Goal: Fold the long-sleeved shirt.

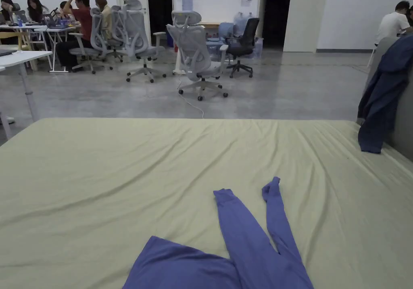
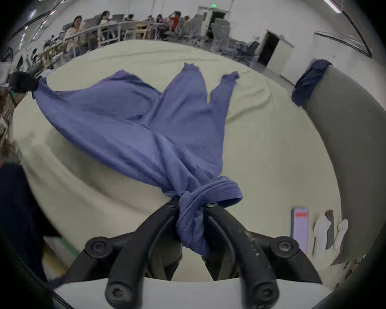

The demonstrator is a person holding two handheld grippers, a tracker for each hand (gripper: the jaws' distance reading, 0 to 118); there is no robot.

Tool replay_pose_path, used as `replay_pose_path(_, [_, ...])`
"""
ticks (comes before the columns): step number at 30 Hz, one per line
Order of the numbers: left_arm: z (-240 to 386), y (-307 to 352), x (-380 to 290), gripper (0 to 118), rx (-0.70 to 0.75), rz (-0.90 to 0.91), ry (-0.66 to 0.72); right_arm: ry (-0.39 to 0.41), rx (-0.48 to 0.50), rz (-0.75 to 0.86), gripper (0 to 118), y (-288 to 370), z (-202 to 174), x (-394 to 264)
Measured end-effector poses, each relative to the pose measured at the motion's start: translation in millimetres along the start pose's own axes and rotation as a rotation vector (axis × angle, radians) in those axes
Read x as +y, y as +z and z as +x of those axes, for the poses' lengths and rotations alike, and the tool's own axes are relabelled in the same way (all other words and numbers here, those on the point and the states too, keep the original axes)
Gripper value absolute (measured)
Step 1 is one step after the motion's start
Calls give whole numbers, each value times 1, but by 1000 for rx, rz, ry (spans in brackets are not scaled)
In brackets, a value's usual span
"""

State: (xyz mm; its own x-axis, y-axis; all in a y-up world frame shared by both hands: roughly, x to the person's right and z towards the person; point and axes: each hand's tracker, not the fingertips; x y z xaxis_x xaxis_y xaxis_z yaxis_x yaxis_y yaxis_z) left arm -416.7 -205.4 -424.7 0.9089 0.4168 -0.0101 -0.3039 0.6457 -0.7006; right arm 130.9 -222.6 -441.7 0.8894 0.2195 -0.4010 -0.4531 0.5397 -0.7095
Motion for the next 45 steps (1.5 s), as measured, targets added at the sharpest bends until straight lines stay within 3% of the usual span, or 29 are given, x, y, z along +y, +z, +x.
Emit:
replay_pose_path(4, [-8, 4, -34, 0, 16, -78, -2, 34, 23, -84, 14, -9, -7, -27])
replay_pose_path(10, [-29, -39, -78, 4, 108, -270, 85, -28, 52, -184, 16, -40, -11, -35])
replay_pose_path(11, [-36, -48, -85, 5, 140, -345, 131, -22, 55, -186, 16, -44, -12, -37])
replay_pose_path(14, [-49, -48, -80, 10, 70, -222, 325, -6, 63, -180, 24, -47, -8, -44])
replay_pose_path(15, [-51, -46, -80, 23, 67, -236, 348, -5, 72, -172, 34, -45, -5, -44])
replay_pose_path(16, [-50, -42, -79, 44, 52, -216, 363, 0, 98, -151, 50, -42, -1, -45])
replay_pose_path(18, [-38, -25, -70, 112, 23, -156, 295, 27, 126, -133, 112, -30, 9, -43])
replay_pose_path(19, [-30, -15, -65, 118, 77, -107, 230, 31, 114, -136, 118, -21, 13, -43])
replay_pose_path(22, [-10, 26, -49, 117, 109, 55, 139, 13, 48, -6, 118, 27, 25, -41])
replay_pose_path(27, [21, 74, -43, 116, 56, 86, 179, -189, 45, 180, 118, 87, 35, -42])
replay_pose_path(28, [27, 79, -44, 110, 56, 59, 191, -240, 60, 196, 118, 93, 35, -42])
replay_pose_path(29, [37, 85, -51, 88, 38, 29, 198, -277, 92, 189, 118, 96, 33, -42])
replay_pose_path(30, [44, 86, -52, 20, 37, 40, 193, -310, 124, 171, 107, 98, 31, -41])
replay_pose_path(31, [52, 84, -55, 6, 65, 45, 190, -350, 159, 163, 79, 97, 28, -41])
replay_pose_path(32, [63, 89, -57, 4, 123, 85, 161, -381, 212, 133, 34, 92, 26, -39])
replay_pose_path(33, [69, 89, -60, 4, 116, 94, 146, -375, 228, 105, 2, 85, 22, -36])
replay_pose_path(34, [73, 89, -57, 4, 94, 91, 146, -362, 198, 95, 2, 79, 18, -33])
replay_pose_path(37, [77, 77, -48, 4, 50, 139, 202, -264, 216, 104, 5, 55, 13, -3])
replay_pose_path(38, [79, 73, -43, 4, 38, 142, 208, -258, 228, 138, 22, 45, 12, 18])
replay_pose_path(39, [82, 71, -40, 4, 36, 147, 200, -269, 223, 163, 71, 36, 15, 36])
replay_pose_path(40, [85, 67, -36, 4, 40, 158, 188, -292, 227, 205, 111, 22, 19, 62])
replay_pose_path(41, [78, 61, -30, 4, 46, 166, 172, -307, 222, 239, 118, 4, 22, 90])
replay_pose_path(43, [81, 53, -24, 4, 50, 163, 140, -317, 204, 347, 118, -32, 24, 146])
replay_pose_path(45, [83, 46, -22, 4, 59, 164, 118, -318, 193, 324, 118, -80, 28, 208])
